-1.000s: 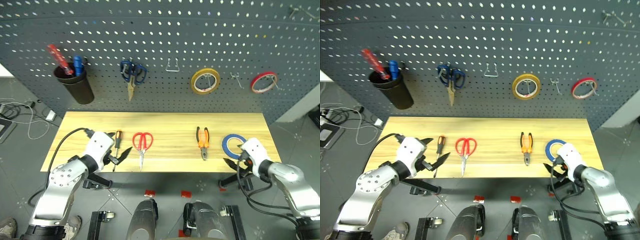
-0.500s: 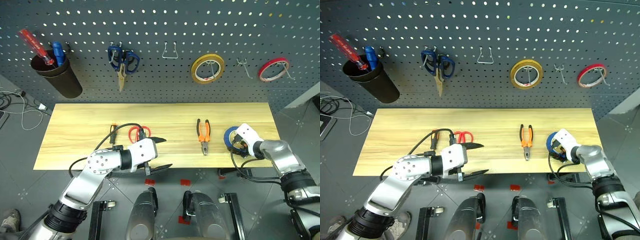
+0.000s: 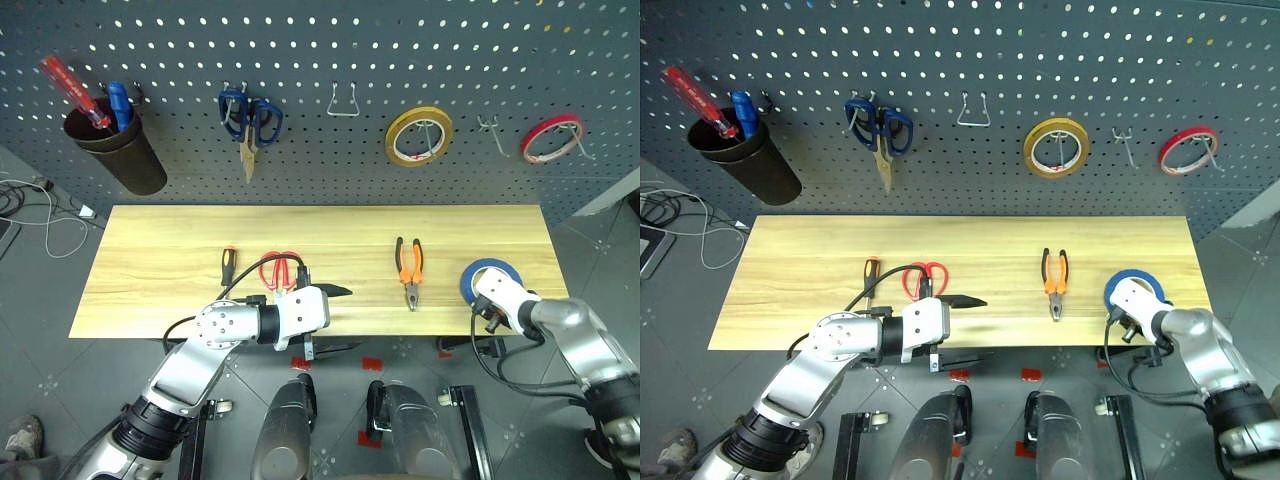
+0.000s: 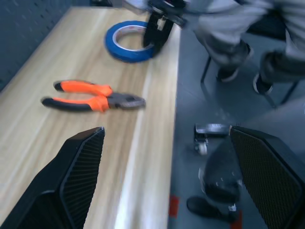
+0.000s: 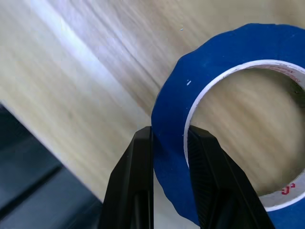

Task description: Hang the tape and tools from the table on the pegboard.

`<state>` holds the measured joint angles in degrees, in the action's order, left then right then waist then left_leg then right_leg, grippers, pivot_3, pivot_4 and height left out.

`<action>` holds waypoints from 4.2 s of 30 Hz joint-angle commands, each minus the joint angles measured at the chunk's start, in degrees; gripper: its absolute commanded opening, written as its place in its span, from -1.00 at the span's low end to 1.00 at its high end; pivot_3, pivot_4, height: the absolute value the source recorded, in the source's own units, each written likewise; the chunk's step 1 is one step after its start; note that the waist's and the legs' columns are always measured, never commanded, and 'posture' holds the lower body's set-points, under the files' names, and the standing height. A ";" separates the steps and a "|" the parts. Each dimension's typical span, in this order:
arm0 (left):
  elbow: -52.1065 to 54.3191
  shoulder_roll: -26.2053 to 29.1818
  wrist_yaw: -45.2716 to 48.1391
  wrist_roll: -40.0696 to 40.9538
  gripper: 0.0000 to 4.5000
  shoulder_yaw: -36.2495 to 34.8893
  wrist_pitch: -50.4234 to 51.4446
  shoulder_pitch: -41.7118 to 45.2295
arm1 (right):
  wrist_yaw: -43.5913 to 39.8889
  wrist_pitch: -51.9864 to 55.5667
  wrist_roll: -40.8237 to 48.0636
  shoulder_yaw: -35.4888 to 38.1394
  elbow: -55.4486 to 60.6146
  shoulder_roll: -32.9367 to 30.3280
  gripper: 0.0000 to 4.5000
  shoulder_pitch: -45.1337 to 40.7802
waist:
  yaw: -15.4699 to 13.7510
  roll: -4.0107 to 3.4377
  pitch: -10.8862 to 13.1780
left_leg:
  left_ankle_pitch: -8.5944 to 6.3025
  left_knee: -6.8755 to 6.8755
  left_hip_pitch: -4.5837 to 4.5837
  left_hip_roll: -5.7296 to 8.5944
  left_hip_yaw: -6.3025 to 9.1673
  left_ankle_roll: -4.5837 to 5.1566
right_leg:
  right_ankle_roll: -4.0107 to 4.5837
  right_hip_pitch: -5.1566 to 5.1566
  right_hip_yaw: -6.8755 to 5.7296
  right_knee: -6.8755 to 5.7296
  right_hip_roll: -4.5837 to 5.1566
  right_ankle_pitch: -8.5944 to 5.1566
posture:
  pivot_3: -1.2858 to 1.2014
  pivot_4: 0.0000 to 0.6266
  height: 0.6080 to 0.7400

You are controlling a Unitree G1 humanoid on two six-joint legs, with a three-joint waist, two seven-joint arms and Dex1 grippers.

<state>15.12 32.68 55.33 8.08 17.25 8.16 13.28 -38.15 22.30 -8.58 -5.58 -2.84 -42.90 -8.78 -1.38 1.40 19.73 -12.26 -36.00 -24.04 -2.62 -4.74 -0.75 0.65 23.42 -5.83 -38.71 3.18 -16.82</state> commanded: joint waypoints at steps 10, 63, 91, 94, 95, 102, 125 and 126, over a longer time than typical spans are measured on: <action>-0.76 -8.39 -7.20 9.06 0.96 -9.14 5.87 8.76 | 23.10 -12.17 -18.92 3.13 36.69 8.12 -0.70 10.10 | 1.57 0.03 -0.02 | -0.05 -0.11 0.00 0.03 -0.16 -0.09 | -0.42 0.12 0.31 -0.06 -0.03 0.00 | -0.04 0.05 1.00; -5.29 11.36 4.59 -3.05 0.96 -7.49 -7.99 -4.62 | 36.84 35.79 6.16 8.71 -8.43 43.55 0.99 -29.15 | 1.80 0.12 -0.05 | -0.05 -0.03 -0.41 -0.07 -0.39 -0.06 | 0.16 0.73 0.41 -0.26 -0.03 0.23 | 0.05 0.11 1.00; 6.62 -0.87 -14.80 17.98 0.96 -29.93 9.87 -15.72 | 37.03 5.86 0.87 -14.53 28.39 47.00 0.01 -15.09 | 2.75 0.15 -0.06 | -0.08 -0.06 -0.72 -0.09 -0.21 -0.04 | 0.06 0.94 0.27 -0.25 -0.04 0.19 | 0.07 0.07 1.00; 6.74 -1.46 -18.17 17.56 0.96 -29.52 12.23 -12.02 | 38.05 -0.65 -1.27 -16.12 25.97 48.97 0.01 -19.81 | 2.50 0.15 -0.06 | -0.06 -0.11 -0.67 -0.08 -0.09 -0.06 | -0.20 0.86 0.18 -0.32 -0.06 0.06 | 0.08 0.06 1.00; 6.74 -1.90 -19.41 17.87 0.96 -29.45 13.24 -10.21 | 38.33 -2.83 -1.83 -15.72 24.03 49.26 0.01 -22.61 | 2.18 0.15 -0.06 | -0.05 -0.13 -0.66 -0.07 -0.07 -0.06 | -0.24 0.84 0.17 -0.32 -0.05 0.10 | 0.08 0.06 1.00; 6.53 -1.86 -23.04 19.87 0.96 -29.75 18.95 -1.32 | 39.77 -16.76 -2.76 -10.52 5.43 48.87 0.01 -42.79 | 1.19 0.18 -0.07 | 0.03 -0.51 -0.67 -0.06 -0.04 -0.09 | -0.15 0.69 0.15 -0.32 -0.04 0.45 | 0.08 0.05 1.00; 1.88 -1.45 -22.40 15.07 0.96 -25.99 17.99 4.81 | 48.73 -44.66 -5.21 -3.31 -42.60 45.60 0.01 -57.47 | 0.41 0.18 0.01 | 0.04 -0.34 -0.72 -0.08 -0.14 -0.09 | 0.06 0.76 0.15 -0.23 -0.03 0.44 | 0.14 0.18 1.00; 1.57 -1.75 -22.62 14.68 0.96 -25.84 17.73 4.52 | 48.96 -44.04 -5.20 -3.12 -42.40 45.56 0.01 -56.93 | 0.40 0.17 0.02 | 0.04 -0.35 -0.72 -0.08 -0.14 -0.09 | 0.06 0.76 0.15 -0.24 -0.03 0.44 | 0.13 0.19 1.00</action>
<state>16.00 30.79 32.94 23.60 -8.71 27.54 18.48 9.58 -20.60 -13.48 -9.08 -46.90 2.48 -65.12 -0.98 1.56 19.74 -12.21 -36.34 -24.76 -2.71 -4.88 -0.84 0.71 24.19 -5.67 -38.95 3.15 -16.38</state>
